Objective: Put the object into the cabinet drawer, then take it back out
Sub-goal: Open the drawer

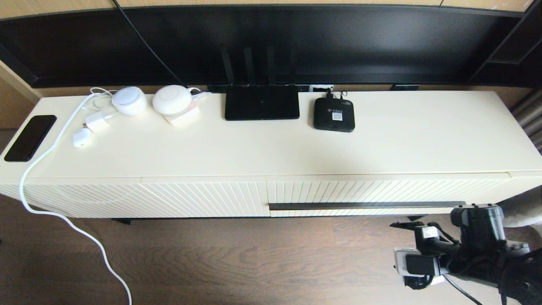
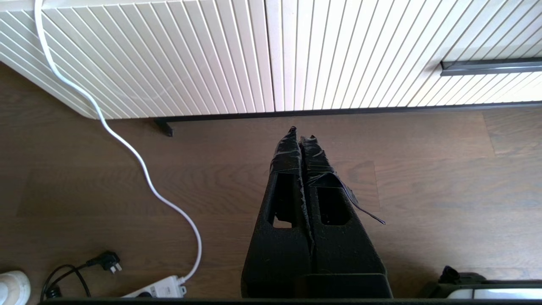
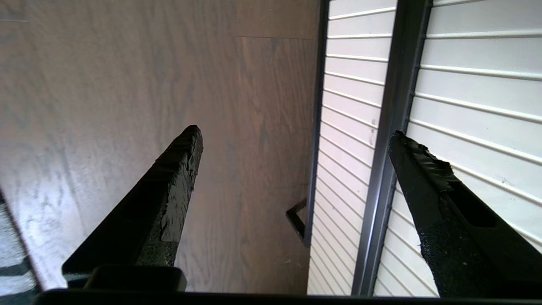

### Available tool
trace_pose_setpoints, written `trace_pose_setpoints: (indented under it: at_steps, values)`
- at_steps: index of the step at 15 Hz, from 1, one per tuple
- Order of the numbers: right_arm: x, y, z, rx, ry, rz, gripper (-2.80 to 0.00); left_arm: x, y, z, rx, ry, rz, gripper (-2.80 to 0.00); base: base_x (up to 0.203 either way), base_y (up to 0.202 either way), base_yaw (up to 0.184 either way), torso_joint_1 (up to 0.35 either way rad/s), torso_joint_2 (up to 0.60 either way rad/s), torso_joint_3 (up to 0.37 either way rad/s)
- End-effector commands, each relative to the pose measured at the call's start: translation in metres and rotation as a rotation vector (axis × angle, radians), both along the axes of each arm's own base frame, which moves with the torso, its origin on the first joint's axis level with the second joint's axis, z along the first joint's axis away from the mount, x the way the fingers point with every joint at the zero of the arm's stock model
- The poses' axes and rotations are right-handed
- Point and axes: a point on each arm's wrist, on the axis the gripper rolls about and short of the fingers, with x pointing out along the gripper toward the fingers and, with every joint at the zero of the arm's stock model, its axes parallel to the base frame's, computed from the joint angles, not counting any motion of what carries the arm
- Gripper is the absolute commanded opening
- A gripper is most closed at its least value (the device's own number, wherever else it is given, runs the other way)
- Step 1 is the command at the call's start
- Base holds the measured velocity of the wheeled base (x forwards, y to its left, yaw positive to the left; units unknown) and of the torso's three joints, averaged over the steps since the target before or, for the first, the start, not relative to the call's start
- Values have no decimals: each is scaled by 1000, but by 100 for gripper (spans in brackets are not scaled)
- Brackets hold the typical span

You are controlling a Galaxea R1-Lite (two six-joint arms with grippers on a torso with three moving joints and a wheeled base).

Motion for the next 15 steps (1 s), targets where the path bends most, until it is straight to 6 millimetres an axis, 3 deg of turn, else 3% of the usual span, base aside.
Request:
trace_pose_setpoints:
  at_steps: [1,8,15]
  values:
    - [11,1,-10,-7,6,5,0,0,0,0,0,0,0,-280,0,0,0,0,0,0]
    - [42,3,-21,2,-44,-5,0,0,0,0,0,1,0,-280,0,0,0,0,0,0]
    - [61,-3,-27,10,-73,-29,0,0,0,0,0,0,0,-280,0,0,0,0,0,0]
